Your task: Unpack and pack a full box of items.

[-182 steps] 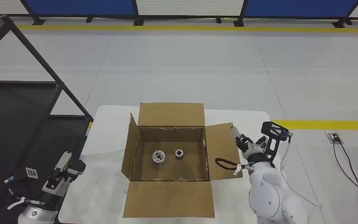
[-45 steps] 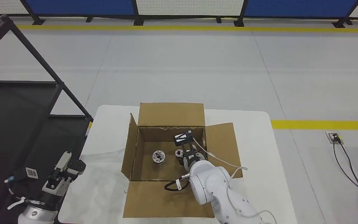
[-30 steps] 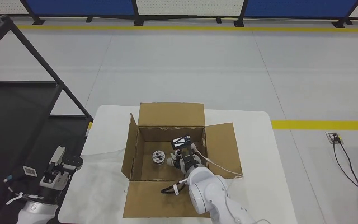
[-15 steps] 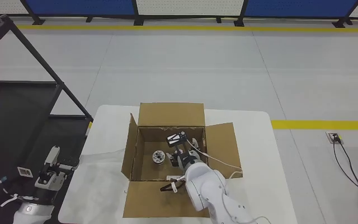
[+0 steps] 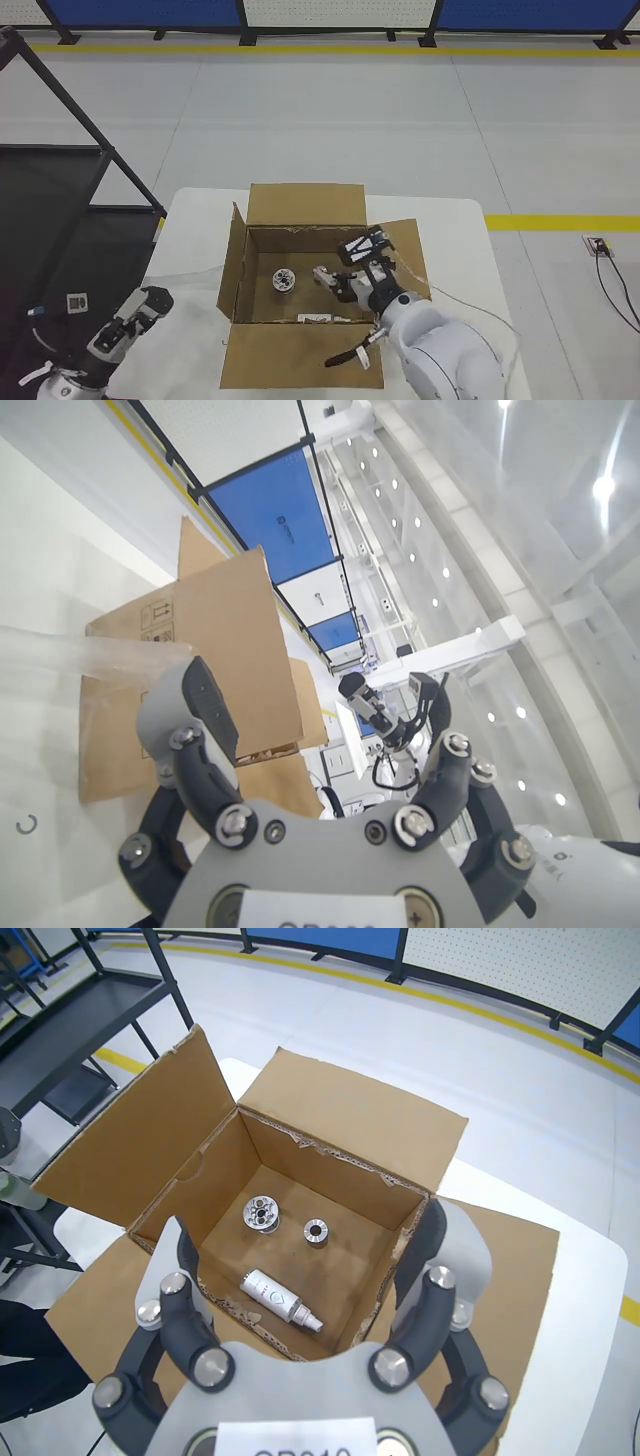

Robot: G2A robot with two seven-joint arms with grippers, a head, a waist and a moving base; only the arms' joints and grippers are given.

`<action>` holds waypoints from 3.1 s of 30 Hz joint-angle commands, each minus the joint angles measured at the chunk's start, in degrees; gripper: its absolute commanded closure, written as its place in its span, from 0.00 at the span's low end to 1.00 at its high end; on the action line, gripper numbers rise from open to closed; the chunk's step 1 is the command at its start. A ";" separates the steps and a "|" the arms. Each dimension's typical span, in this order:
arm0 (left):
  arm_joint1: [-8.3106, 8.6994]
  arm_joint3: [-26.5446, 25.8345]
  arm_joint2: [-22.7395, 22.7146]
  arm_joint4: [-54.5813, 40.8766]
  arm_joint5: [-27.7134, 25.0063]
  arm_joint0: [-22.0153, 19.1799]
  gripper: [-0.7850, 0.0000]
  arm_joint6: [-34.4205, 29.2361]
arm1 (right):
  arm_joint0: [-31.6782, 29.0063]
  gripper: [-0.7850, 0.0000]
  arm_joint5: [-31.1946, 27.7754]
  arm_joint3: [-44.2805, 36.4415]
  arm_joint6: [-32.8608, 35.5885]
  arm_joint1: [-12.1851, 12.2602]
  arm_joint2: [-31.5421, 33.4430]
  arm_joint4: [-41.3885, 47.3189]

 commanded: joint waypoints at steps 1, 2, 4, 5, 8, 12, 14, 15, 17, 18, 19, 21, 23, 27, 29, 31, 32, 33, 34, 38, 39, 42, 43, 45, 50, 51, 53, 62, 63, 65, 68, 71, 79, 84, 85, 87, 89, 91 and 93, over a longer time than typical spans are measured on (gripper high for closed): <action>0.03 -0.28 0.77 0.97 -0.40 -0.22 0.00 -0.47 | -0.57 0.00 -0.74 -0.62 0.62 0.33 4.07 2.83; 0.05 -0.43 1.19 1.47 -0.34 -0.40 0.00 -0.72 | -0.87 0.00 -1.13 -0.77 1.00 0.48 5.97 4.56; 0.12 -0.67 2.10 3.09 -0.31 -0.97 0.00 -1.22 | -1.30 0.00 -2.47 -0.60 1.98 0.86 10.17 8.09; 0.14 -0.76 2.74 3.92 -0.27 -1.31 0.00 -1.41 | -1.57 0.00 -3.00 -0.40 2.16 1.03 12.35 10.43; 0.22 -0.73 4.84 6.33 0.19 -2.55 0.00 -2.09 | -2.35 0.00 -4.83 1.07 3.84 1.68 18.92 16.05; 0.34 -0.91 6.34 8.88 0.31 -3.68 0.00 -2.85 | -2.62 0.00 -4.55 1.22 4.57 1.90 20.66 16.17; 0.34 -0.91 6.34 8.88 0.31 -3.68 0.00 -2.85 | -2.62 0.00 -4.55 1.22 4.57 1.90 20.66 16.17; 0.34 -0.91 6.34 8.88 0.31 -3.68 0.00 -2.85 | -2.62 0.00 -4.55 1.22 4.57 1.90 20.66 16.17; 0.34 -0.91 6.34 8.88 0.31 -3.68 0.00 -2.85 | -2.62 0.00 -4.55 1.22 4.57 1.90 20.66 16.17; 0.34 -0.91 6.34 8.88 0.31 -3.68 0.00 -2.85 | -2.62 0.00 -4.55 1.22 4.57 1.90 20.66 16.17; 0.34 -0.91 6.34 8.88 0.31 -3.68 0.00 -2.85 | -2.62 0.00 -4.55 1.22 4.57 1.90 20.66 16.17; 0.30 -1.11 6.77 7.55 1.38 -3.80 0.00 -2.53 | -3.10 0.00 -4.97 1.78 3.68 1.93 20.54 16.95; 0.39 -1.83 7.01 7.21 3.58 -4.73 0.00 -2.50 | -3.02 0.00 -4.62 3.63 2.96 2.09 21.72 19.08; 0.58 -2.98 9.04 11.11 5.77 -6.61 0.00 -3.01 | -0.06 0.00 -4.29 8.59 6.37 2.71 25.77 24.92; 0.64 -3.03 10.68 12.86 7.01 -8.11 0.00 -3.24 | 1.79 0.00 -4.06 11.85 8.33 3.13 27.64 26.15; 0.70 -2.59 12.58 14.87 8.49 -9.86 0.00 -3.45 | 3.88 0.00 -4.09 15.66 11.06 3.55 29.02 28.35; 0.71 -2.25 13.57 15.67 9.27 -10.74 0.00 -3.62 | 4.88 0.00 -4.24 17.75 12.87 3.77 29.42 29.29; 0.73 -1.91 14.46 16.52 10.01 -11.62 0.00 -3.76 | 6.04 0.00 -4.24 19.65 14.11 4.00 29.85 29.79; 0.72 -1.58 15.23 16.96 10.43 -12.37 0.00 -3.50 | 7.02 0.00 -4.06 21.72 14.78 4.18 30.12 30.45; 0.81 -0.58 17.78 18.95 12.11 -14.43 0.00 -4.71 | 10.48 0.00 -5.86 28.58 19.63 4.76 28.59 33.47; 0.85 -0.41 18.30 19.46 12.53 -14.80 0.00 -5.09 | 11.24 0.00 -7.04 29.67 20.76 4.88 27.94 34.62; 0.92 0.34 19.88 20.76 13.64 -15.69 0.00 -5.93 | 12.71 0.00 -10.06 31.76 22.82 5.13 26.18 38.91; 0.94 0.66 20.40 21.24 14.02 -16.02 0.00 -6.09 | 13.03 0.00 -10.96 32.06 23.59 5.19 25.63 40.91; 0.94 1.40 21.52 22.01 14.71 -16.80 0.00 -6.16 | 13.75 0.00 -12.41 32.23 24.48 5.39 25.26 44.51; 0.86 2.91 23.96 22.55 15.83 -18.50 0.00 -5.71 | 14.35 0.00 -14.94 30.13 27.70 5.80 23.76 55.52; 0.85 3.09 24.34 22.59 15.98 -18.70 0.00 -5.51 | 14.53 0.00 -15.11 29.78 28.42 5.89 23.32 57.47; 0.82 3.33 24.97 22.55 16.27 -19.00 0.00 -5.18 | 15.28 0.00 -15.16 29.93 29.60 6.01 22.10 61.24; 0.82 4.49 26.34 22.10 18.11 -19.84 0.00 -3.90 | 17.37 0.00 -18.58 34.80 20.15 5.46 11.79 63.12; 0.82 4.75 26.40 21.96 18.35 -19.92 0.00 -3.63 | 17.38 0.00 -19.12 35.51 19.07 5.41 10.83 62.83; 0.82 5.39 26.45 21.75 18.90 -20.09 0.00 -3.15 | 17.52 0.00 -20.27 36.77 16.79 5.36 9.19 61.64; 0.83 6.39 26.52 21.10 19.62 -20.33 0.00 -2.86 | 17.42 0.00 -21.90 38.06 13.85 5.36 7.19 60.02; 0.87 7.00 26.63 20.94 19.64 -20.46 0.00 -2.80 | 17.73 0.00 -22.01 39.70 11.05 5.44 5.23 55.23; 0.90 7.57 26.84 20.27 19.67 -20.85 0.00 -1.62 | 18.89 0.00 -21.43 43.32 4.45 5.47 1.39 48.56; 1.01 7.49 26.82 20.65 20.08 -20.55 0.00 -1.31 | 18.75 0.00 -21.81 43.27 1.78 5.66 -0.28 44.89; 1.01 7.50 26.88 20.63 20.06 -20.52 0.00 -1.16 | 18.72 0.00 -21.79 43.22 1.47 5.72 -0.48 44.31; 1.00 7.69 26.95 20.43 20.07 -20.54 0.00 -0.66 | 18.61 0.00 -21.50 43.05 0.85 5.83 -0.75 43.65; 0.99 7.74 27.07 20.43 20.01 -20.50 0.00 -0.21 | 18.54 0.00 -21.48 42.92 0.59 5.96 -0.78 43.78; 1.00 7.67 27.09 20.28 20.03 -20.47 0.00 0.06 | 18.45 0.00 -21.58 42.55 0.42 6.13 -0.60 43.97; 1.01 7.14 26.84 19.58 19.40 -20.26 0.00 0.29 | 18.18 0.00 -21.94 41.76 0.42 6.33 -0.29 44.64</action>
